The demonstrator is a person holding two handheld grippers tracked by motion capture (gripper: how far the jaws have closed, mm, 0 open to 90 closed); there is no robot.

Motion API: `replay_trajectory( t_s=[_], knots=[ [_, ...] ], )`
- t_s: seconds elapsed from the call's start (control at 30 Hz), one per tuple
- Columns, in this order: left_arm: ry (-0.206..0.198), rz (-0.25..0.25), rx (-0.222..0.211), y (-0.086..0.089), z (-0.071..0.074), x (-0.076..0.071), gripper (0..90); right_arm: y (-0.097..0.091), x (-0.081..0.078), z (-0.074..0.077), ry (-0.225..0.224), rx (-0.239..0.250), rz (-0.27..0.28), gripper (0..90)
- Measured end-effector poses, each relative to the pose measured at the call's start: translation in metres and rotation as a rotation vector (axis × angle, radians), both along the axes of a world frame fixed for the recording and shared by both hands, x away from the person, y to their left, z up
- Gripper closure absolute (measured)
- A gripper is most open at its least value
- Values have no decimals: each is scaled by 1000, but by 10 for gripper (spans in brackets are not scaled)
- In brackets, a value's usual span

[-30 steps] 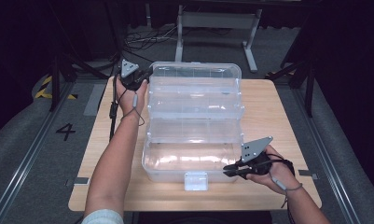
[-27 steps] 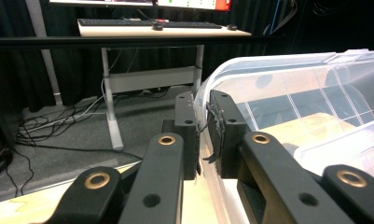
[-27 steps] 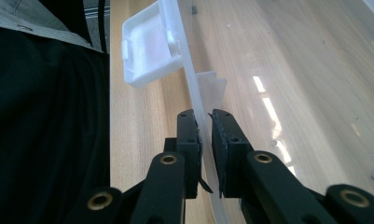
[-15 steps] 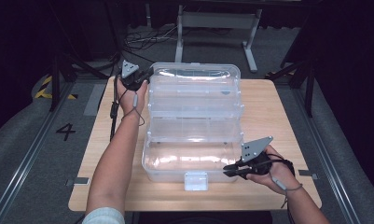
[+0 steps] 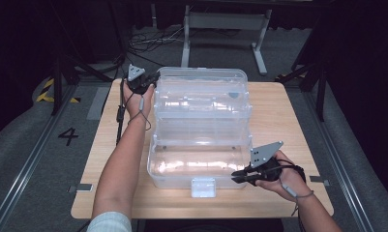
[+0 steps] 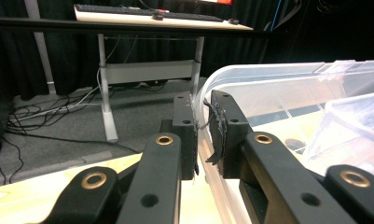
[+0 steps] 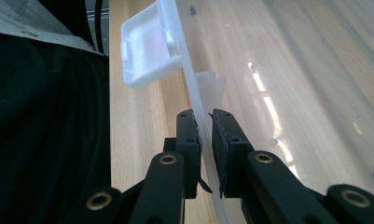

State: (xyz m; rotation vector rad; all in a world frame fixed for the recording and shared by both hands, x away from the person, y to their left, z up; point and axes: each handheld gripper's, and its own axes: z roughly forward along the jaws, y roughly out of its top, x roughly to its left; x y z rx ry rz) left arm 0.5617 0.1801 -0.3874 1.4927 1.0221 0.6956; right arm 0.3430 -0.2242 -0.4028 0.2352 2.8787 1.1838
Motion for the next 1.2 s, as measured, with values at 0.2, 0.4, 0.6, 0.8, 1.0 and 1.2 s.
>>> replay_trajectory(
  t_s=[0.2, 0.4, 0.6, 0.8, 1.0, 1.2],
  knots=[
    [6, 7, 9, -1, -4, 3, 809, 0, 0, 0, 3, 1, -3, 817],
    [15, 15, 25, -2, -10, 7, 809, 0, 0, -1, 6, 4, -7, 816],
    [23, 15, 38, 3, -17, 11, 886, 0, 0, -1, 6, 4, -7, 815],
    [43, -9, 32, 3, -20, 12, 900, 0, 1, -1, 16, 6, -10, 813],
    [27, -5, 35, 4, -15, 9, 898, 0, 0, -1, 17, 7, -16, 812],
    [1, -14, 36, 10, 3, -6, 832, 0, 0, 0, 24, 4, -19, 804]
  ],
)
